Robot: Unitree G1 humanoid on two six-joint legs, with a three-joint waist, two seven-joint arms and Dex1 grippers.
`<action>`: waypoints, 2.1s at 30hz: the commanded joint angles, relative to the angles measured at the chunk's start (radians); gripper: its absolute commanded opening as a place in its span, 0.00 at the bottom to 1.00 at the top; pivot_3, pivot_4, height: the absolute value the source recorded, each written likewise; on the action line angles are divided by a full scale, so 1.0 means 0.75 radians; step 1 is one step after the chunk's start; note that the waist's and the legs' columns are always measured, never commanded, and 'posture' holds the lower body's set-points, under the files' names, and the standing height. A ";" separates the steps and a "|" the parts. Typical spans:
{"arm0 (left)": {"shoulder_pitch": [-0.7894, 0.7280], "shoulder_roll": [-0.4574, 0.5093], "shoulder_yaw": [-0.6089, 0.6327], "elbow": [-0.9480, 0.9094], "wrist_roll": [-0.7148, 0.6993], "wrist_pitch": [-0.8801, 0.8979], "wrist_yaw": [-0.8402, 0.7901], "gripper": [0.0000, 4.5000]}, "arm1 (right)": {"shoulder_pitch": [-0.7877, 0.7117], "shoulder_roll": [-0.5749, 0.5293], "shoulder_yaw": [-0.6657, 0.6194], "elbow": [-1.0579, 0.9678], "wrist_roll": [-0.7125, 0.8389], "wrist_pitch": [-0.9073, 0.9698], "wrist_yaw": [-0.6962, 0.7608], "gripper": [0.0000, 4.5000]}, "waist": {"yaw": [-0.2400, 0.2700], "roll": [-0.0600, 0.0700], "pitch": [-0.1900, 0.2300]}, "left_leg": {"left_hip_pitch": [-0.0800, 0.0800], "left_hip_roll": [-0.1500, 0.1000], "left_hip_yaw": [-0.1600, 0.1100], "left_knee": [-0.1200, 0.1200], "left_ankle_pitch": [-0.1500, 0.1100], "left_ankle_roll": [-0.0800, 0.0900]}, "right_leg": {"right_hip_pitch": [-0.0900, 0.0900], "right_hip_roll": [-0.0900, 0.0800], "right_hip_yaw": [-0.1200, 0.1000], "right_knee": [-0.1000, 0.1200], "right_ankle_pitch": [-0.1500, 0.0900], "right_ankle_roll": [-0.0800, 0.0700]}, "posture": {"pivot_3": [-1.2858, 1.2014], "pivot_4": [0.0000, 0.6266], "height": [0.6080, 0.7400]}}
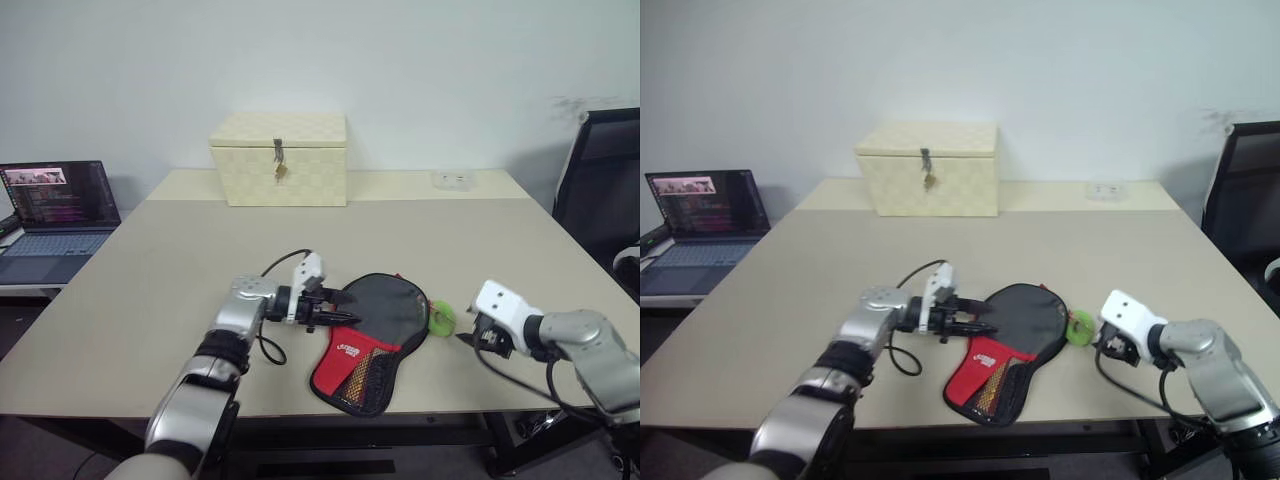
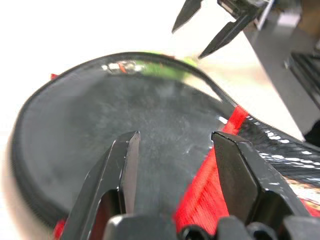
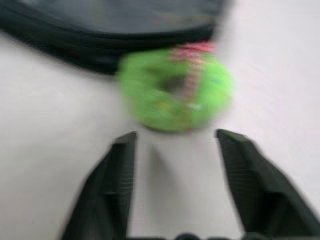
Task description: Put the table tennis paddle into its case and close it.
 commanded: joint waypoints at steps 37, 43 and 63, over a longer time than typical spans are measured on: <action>0.340 0.260 0.097 -0.757 -0.324 0.489 0.259 0.56 | 0.017 0.941 -0.463 -0.432 0.580 1.150 -0.788 0.85 | 0.009 0.002 0.000 | -0.001 0.001 -0.002 0.000 0.000 0.000 | 0.000 -0.002 0.002 0.000 -0.003 0.005 | 0.52 0.24 1.00; 0.350 0.264 0.096 -0.767 -0.325 0.483 0.268 0.56 | 0.018 0.946 -0.374 -0.326 0.561 1.026 -0.809 0.85 | 0.008 0.001 -0.001 | -0.001 0.001 -0.001 0.000 0.000 0.000 | 0.000 -0.002 0.002 0.000 -0.003 0.005 | 0.52 0.24 1.00; 0.379 0.267 0.089 -0.797 -0.329 0.486 0.291 0.56 | -0.471 0.573 0.138 0.415 0.446 0.414 -0.336 0.00 | -0.021 0.002 0.000 | 0.000 0.002 0.001 -0.001 0.001 0.001 | -0.001 0.001 0.003 -0.002 -0.002 0.006 | 0.52 0.24 1.00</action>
